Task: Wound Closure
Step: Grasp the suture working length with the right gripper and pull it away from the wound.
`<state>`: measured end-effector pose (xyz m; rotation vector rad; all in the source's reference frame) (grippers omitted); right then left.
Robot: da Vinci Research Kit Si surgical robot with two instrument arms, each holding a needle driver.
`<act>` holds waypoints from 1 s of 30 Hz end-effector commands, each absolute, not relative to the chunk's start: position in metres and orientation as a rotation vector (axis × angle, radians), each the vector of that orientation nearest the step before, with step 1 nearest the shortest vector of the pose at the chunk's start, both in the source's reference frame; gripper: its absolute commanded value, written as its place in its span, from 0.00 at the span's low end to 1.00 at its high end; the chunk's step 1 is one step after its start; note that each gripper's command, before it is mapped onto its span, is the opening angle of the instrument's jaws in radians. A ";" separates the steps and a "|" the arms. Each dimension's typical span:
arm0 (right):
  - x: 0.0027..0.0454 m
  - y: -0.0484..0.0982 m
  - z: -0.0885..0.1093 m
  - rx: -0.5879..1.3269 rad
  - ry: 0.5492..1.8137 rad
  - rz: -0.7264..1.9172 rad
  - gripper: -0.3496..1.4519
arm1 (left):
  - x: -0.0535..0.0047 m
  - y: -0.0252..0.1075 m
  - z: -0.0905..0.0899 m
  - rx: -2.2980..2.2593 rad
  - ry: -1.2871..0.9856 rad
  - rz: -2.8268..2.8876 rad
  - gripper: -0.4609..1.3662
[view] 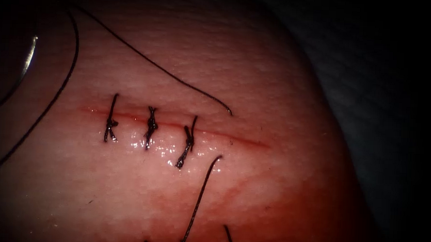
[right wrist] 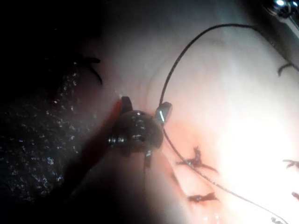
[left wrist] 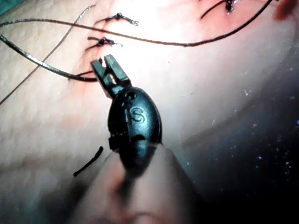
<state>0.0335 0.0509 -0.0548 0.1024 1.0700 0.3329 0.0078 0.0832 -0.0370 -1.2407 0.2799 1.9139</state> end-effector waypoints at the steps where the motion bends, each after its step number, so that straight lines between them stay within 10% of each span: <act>1: 0.0331 0.051 -0.055 0.099 1.081 0.333 0.93 | 0.0078 0.083 -0.037 -1.246 0.271 1.917 0.06; 17: 0.0208 0.060 -0.054 -0.013 1.074 0.419 0.89 | 0.0080 0.083 -0.037 -1.246 0.271 1.918 0.06; 30: 0.0203 0.067 -0.042 -0.107 0.992 0.414 0.91 | 0.0078 0.083 -0.037 -1.245 0.273 1.917 0.06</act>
